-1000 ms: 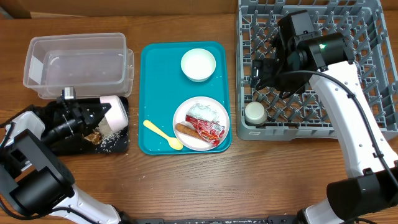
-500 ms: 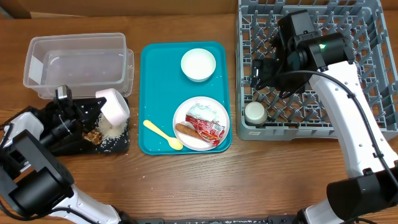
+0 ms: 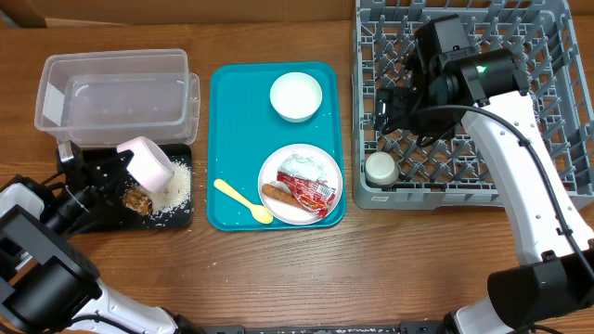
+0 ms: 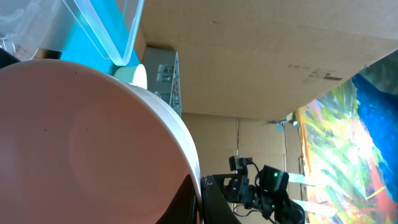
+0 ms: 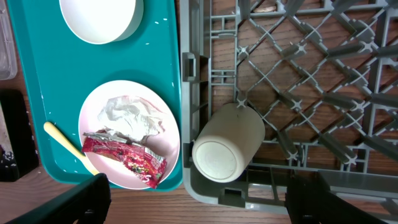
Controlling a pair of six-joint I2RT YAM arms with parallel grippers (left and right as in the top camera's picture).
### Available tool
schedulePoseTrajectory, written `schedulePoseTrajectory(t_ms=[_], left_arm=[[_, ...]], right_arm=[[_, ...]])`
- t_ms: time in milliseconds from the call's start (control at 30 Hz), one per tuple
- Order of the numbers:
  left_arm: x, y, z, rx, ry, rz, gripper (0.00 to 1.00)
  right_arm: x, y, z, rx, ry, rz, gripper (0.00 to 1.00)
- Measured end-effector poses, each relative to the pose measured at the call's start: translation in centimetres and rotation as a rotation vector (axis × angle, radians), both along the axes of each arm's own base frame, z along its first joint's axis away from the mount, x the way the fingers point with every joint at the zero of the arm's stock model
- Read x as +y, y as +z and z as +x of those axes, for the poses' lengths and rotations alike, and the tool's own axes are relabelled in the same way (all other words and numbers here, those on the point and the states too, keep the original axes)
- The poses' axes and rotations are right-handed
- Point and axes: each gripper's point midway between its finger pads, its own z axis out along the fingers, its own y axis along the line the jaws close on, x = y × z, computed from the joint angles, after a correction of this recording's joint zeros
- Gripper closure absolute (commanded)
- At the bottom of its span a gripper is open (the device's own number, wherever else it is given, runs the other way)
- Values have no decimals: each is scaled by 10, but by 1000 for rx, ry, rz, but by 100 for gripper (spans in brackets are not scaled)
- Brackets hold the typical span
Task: Sort waste into correct bins and load items into the dishwasher
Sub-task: 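Tip the pink bowl to pour rice onto the black tray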
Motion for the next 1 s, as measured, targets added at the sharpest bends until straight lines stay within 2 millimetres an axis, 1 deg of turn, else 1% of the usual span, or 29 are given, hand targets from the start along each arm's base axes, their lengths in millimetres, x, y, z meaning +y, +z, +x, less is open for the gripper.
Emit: schedulePoseTrajectory(t_ms=[233,300,367,433,500,600,700,733,800,833,867,1000], left_arm=[[-2,1,-2,22,-1,-23,96],[-5,4,-4,42,-4,-43,96],[-12,11,-5,62,-18,-64,96],[-23,27,-3,62,-50,-63,96],[-35,51,2,6,-94,-8,96],[-60,97,13,-187,-186,165,96],[-93,142,20,-387,-295,322,96],[-105,153,23,-456,-334,376,96],[-127,167,33,-579,-411,488,96],[-140,167,42,-620,-458,565,96],[-149,166,49,-622,-485,608,96],[-189,127,84,-445,-546,883,96]], right_arm=[[0,0,0,0,0,0,8],[0,0,0,0,0,0,8],[0,0,0,0,0,0,8],[0,0,0,0,0,0,8],[0,0,0,0,0,0,8],[0,0,0,0,0,0,8],[0,0,0,-1,0,0,8],[0,0,0,0,0,0,8],[0,0,0,0,0,0,8],[0,0,0,0,0,0,8],[0,0,0,0,0,0,8],[0,0,0,0,0,0,8]])
